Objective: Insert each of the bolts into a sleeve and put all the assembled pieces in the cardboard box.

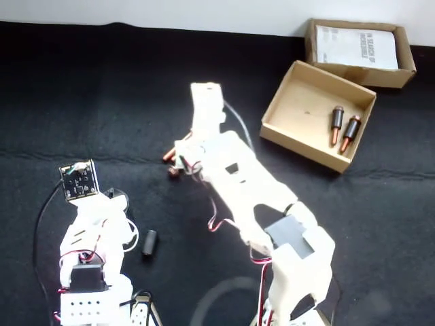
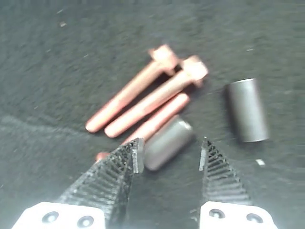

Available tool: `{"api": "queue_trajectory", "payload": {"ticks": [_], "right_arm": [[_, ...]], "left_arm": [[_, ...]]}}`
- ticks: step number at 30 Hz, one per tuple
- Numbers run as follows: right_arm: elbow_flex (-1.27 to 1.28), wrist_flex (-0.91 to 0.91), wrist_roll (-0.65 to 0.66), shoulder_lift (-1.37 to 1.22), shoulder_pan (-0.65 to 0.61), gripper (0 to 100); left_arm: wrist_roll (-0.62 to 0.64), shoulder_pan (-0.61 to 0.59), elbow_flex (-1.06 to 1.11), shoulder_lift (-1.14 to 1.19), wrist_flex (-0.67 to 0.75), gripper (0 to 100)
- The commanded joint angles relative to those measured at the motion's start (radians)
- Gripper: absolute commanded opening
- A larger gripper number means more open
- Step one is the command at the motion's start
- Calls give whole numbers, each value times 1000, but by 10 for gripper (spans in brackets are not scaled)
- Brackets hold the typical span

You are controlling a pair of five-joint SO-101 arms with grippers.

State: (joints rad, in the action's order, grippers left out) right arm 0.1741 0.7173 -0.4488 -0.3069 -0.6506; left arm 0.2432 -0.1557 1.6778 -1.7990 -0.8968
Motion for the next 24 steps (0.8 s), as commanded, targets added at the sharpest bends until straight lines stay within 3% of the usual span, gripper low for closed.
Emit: {"api": "queue_trajectory", "payload": {"ticks": [1, 18, 24], "right_arm": [[-33, 5, -11, 1, 33, 180], [-139, 74, -9, -157, 16, 179], [-234, 197, -6, -213, 44, 66]], "left_arm": [[-3, -13, 18, -10, -2, 11], [-3, -13, 18, -10, -2, 11], [-3, -13, 18, -10, -2, 11]]}}
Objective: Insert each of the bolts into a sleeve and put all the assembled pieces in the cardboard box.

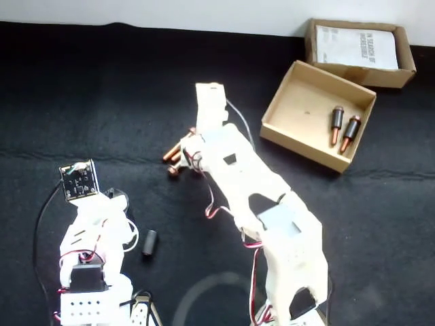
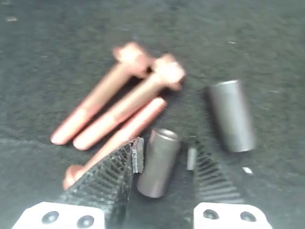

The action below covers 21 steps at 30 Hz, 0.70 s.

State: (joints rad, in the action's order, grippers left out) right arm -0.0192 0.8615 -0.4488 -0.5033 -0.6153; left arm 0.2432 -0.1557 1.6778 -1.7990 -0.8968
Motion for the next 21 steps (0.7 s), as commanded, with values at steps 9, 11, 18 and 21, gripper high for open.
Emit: {"api": "queue_trajectory", "payload": {"ticks": [9, 11, 18, 21], "right_arm": [[-114, 209, 52, -65, 10, 7], [-120, 260, 106, -61, 24, 7], [-338, 509, 239, 39, 124, 7], [-460, 611, 299, 111, 154, 7]], "left_arm": [[-3, -13, 18, -10, 0, 11], [-3, -13, 18, -10, 0, 11], [-3, -13, 18, -10, 0, 11], [-3, -13, 18, -10, 0, 11]]}}
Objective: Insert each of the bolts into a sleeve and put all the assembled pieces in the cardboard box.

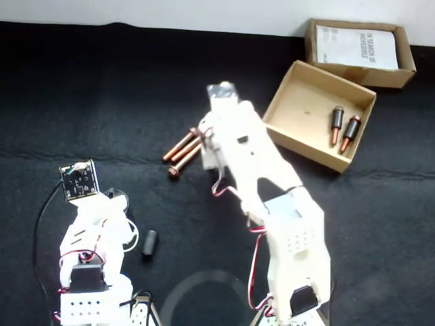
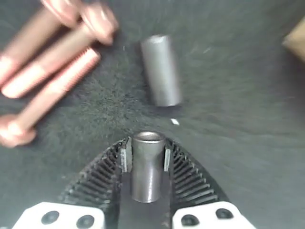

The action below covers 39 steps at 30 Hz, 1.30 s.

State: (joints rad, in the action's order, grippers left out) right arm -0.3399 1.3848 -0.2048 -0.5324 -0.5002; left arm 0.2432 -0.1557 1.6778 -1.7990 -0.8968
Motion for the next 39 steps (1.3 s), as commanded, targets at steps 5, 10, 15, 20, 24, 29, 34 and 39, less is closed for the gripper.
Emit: {"api": "queue_trajectory", "payload": {"ticks": [5, 10, 15, 20, 24, 29, 34, 39], "right_arm": [[-265, 252, 87, 248, 79, 7], [-272, 380, 143, 360, 157, 7], [-94, 378, 149, 582, 311, 7], [209, 378, 184, 891, 387, 7], [478, 378, 281, 1176, 395, 7], [748, 375, 334, 1532, 397, 7], [960, 355, 423, 1778, 513, 7], [1162, 263, 575, 1920, 716, 7]], "left_arm": [[-3, -12, 18, -10, 0, 11], [-2, -5, 18, -10, 0, 11], [0, 51, 18, -10, -2, 10], [3, 64, 18, -10, -23, 10], [3, 64, 18, -10, -23, 10], [0, 85, 18, -10, -130, 10], [3, 147, 18, -10, -180, 10], [3, 162, 18, -12, -155, 10]]}}
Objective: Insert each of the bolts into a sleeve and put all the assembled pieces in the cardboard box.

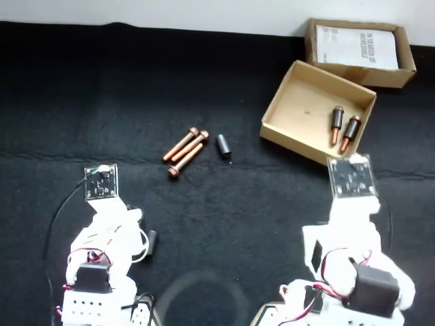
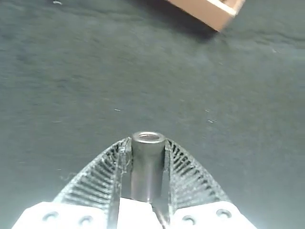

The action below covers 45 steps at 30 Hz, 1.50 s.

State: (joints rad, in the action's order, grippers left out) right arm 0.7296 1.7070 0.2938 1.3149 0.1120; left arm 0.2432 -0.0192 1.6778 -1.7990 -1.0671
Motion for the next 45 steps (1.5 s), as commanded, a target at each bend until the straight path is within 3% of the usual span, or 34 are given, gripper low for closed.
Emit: {"api": "queue_trajectory", "payload": {"ticks": [1, 6, 12, 16, 20, 29, 34, 38, 45], "right_arm": [[142, -101, 104, 97, 143, 7], [381, -409, 181, 189, 364, 7], [713, -746, 180, 242, 498, 7], [892, -941, 178, 298, 570, 7], [1069, -1158, 178, 395, 627, 7], [1075, -1222, 180, 518, 657, 7], [1075, -1359, 183, 518, 760, 7], [1075, -1478, 184, 518, 854, 7], [1075, -1497, 186, 516, 921, 7]], "left_arm": [[3, 28, 18, -12, 32, 10], [-5, 22, 18, -12, 213, 10], [-118, 28, 15, -10, 397, 10], [-164, 31, 18, -8, 381, 10], [-158, 56, 12, -8, 276, 10], [-40, 259, 4, -8, 74, 10], [-28, 332, -54, 41, 32, 10], [-28, 355, -213, 232, 34, 10], [66, 369, -731, 831, 66, 10]]}}
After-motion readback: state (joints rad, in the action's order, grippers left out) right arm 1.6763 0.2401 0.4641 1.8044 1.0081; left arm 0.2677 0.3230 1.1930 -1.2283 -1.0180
